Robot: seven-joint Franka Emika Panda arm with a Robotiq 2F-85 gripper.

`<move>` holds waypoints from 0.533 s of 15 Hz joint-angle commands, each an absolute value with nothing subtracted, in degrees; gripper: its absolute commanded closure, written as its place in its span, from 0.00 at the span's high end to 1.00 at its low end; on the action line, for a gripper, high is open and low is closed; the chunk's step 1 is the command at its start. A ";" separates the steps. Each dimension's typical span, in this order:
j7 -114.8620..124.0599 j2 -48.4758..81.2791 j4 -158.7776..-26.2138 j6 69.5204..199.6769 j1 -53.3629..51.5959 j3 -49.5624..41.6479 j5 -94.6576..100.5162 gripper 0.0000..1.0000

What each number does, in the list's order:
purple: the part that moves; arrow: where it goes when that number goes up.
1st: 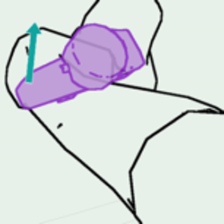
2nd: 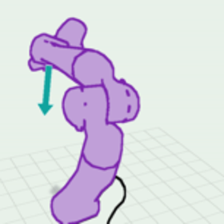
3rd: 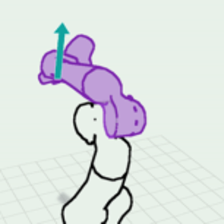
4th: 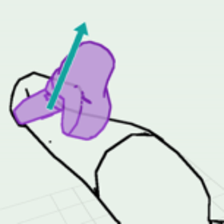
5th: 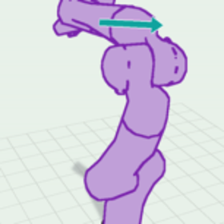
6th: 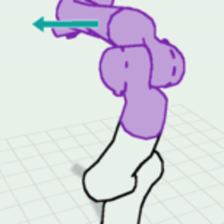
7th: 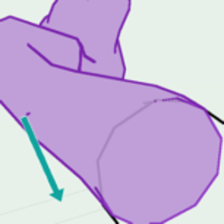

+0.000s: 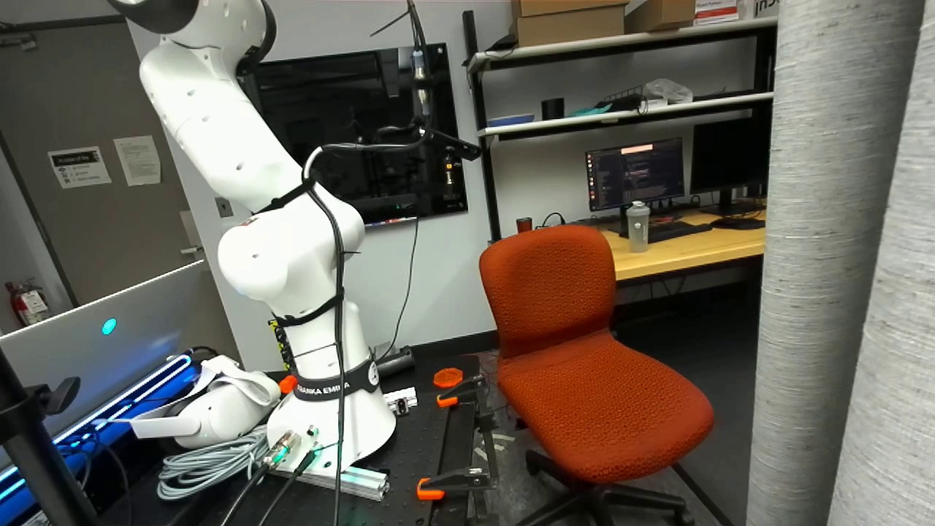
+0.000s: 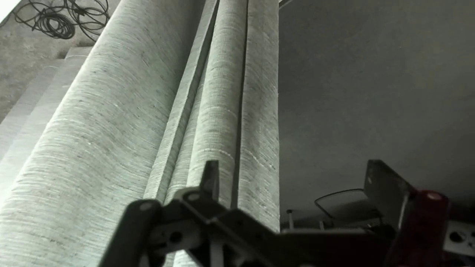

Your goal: Move the curtain to the right

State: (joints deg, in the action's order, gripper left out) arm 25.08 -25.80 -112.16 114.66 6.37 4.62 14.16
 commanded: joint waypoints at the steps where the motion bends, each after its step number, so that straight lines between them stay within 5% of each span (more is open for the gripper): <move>1: 22.54 -31.52 -117.35 114.85 4.68 5.98 14.11 1.00; 8: 18.50 -36.76 -122.40 117.02 1.04 8.40 13.81 1.00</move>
